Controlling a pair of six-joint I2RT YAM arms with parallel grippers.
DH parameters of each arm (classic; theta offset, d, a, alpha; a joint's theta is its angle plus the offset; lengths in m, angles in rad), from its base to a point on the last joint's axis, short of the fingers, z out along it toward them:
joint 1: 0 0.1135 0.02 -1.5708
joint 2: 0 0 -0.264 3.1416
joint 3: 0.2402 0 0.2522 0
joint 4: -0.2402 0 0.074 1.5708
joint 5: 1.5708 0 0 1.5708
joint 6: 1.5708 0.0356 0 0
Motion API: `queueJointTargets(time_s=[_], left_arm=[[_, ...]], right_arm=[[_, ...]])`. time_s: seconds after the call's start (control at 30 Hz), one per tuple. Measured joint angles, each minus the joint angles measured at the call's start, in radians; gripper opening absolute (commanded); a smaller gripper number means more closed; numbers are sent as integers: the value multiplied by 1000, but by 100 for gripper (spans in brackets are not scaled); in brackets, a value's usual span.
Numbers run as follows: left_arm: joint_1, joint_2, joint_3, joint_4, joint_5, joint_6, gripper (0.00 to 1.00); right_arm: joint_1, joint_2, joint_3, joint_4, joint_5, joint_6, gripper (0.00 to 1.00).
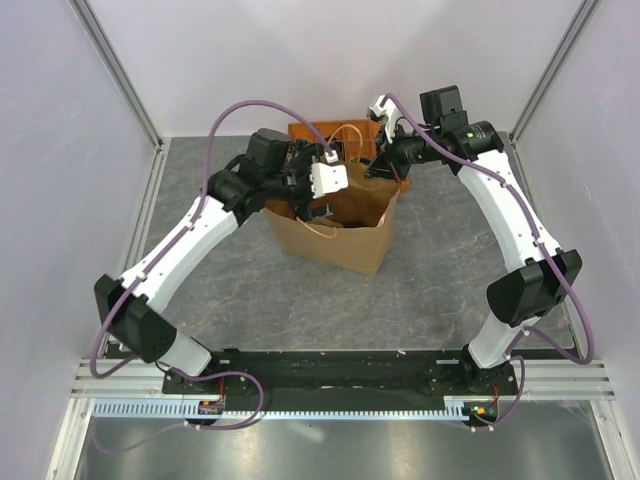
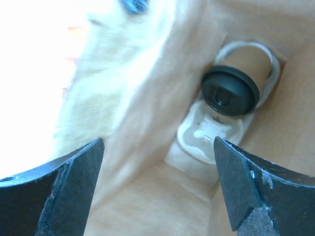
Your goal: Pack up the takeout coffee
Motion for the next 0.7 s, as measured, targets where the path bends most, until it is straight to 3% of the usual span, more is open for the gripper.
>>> queueJointTargets(time_s=[0.4,0.6,0.7], left_arm=[[10,-190,-72,87,0,-104,100],[56,-245,-79,186,-28,-282,100],[92,-224,10,188,-63,-406,100]], right_arm=[[0,-34,-59,9,-41,-59,0],[0,-68,-96,16,-47,-106,0],[0,-88,-102,15,-47,-120,0]])
